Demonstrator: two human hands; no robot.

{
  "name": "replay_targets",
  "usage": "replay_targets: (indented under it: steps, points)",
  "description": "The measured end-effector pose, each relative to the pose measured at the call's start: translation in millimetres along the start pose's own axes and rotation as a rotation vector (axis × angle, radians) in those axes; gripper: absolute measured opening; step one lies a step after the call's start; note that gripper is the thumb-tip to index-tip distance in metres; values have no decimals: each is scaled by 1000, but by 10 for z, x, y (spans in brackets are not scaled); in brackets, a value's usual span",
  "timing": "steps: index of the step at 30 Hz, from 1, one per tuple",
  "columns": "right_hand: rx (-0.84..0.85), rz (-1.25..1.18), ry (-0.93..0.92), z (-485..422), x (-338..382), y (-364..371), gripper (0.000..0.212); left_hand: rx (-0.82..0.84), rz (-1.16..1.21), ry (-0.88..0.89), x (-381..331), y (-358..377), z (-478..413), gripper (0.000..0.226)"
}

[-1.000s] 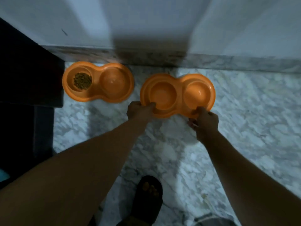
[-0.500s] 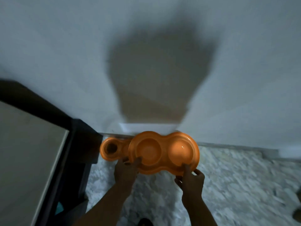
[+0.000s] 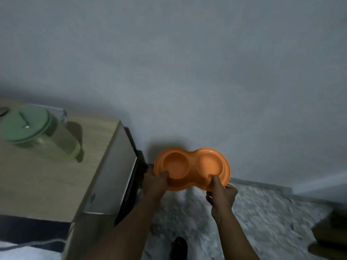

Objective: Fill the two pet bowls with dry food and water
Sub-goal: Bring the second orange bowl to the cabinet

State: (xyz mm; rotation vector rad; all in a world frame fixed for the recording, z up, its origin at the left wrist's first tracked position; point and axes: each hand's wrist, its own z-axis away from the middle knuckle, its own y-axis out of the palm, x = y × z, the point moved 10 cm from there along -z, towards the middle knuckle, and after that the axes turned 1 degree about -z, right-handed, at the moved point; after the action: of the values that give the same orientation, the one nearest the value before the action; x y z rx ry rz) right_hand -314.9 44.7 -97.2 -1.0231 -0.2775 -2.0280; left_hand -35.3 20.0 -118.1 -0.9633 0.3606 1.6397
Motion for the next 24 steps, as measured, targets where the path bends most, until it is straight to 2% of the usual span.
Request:
replay_targets:
  steps: [2, 5, 7, 12, 16, 19, 21, 24]
  points:
    - [21, -3, -25, 385, 29, -58, 70, -8, -23, 21, 34, -284, 128, 76]
    - [62, -22, -73, 1084, -11, -112, 58, -3, 5, 71, -171, -893, 667, 57]
    - [104, -32, -126, 1645, -60, -121, 41, 3, -2, 106, -165, -1350, 932, 43]
    - [162, -29, -198, 2830, -367, -80, 27, 31, -15, 152, -18, -2481, 1384, 41]
    - [209, -17, -193, 3516, -759, 180, 30, -27, 2, 172, 109, -3393, 1566, 52]
    - [241, 11, -217, 3935, -960, 450, 27, -63, 3, 158, 262, -4003, 1640, 32]
    - [275, 35, -205, 4187, -1089, 713, 35, -98, 21, 161, 332, -4456, 1644, 31]
    - [323, 67, -248, 4386, -1224, 1155, 57, -132, 17, 152, 385, -4951, 1546, 36]
